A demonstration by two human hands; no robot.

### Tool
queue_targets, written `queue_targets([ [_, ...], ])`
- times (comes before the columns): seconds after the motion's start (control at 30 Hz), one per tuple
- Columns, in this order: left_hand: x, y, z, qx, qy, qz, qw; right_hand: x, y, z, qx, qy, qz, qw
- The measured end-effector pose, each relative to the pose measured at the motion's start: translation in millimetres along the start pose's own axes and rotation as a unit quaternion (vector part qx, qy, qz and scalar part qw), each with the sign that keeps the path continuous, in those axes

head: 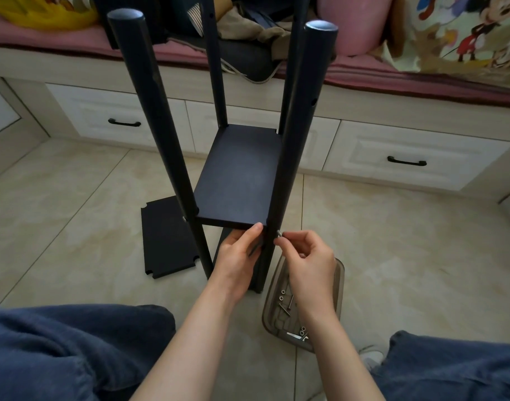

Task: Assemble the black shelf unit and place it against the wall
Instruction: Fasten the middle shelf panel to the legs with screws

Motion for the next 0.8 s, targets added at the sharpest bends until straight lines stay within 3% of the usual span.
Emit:
queue_targets([
  [0.33, 1.3, -3.1, 1.0, -0.013, -0.009, -0.01, 1.0, 1.0, -7.1, -4.3, 0.023, 0.035, 0.01, 0.999],
  [0.6, 2.4, -4.6, 0.1, -0.03, -0.017, -0.009, 0.999, -5.9, -4.2, 0.0, 0.026, -0.069, -0.049, 0.996],
  [0.8, 4.0, -4.4, 0.6, -0.031, -0.016, -0.001, 0.999, -3.5, -3.7, 0.3, 0.031, -0.001, 0.005, 1.0],
])
Point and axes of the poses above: each hand's wrist, its own y-axis away from the middle knuckle, its own z-axis out of the back of the hand, x = y × z, the point moved 3 cm from there along -y, towards the middle knuckle, and after that the axes turned 5 degrees about -y, right-handed, at the moved point
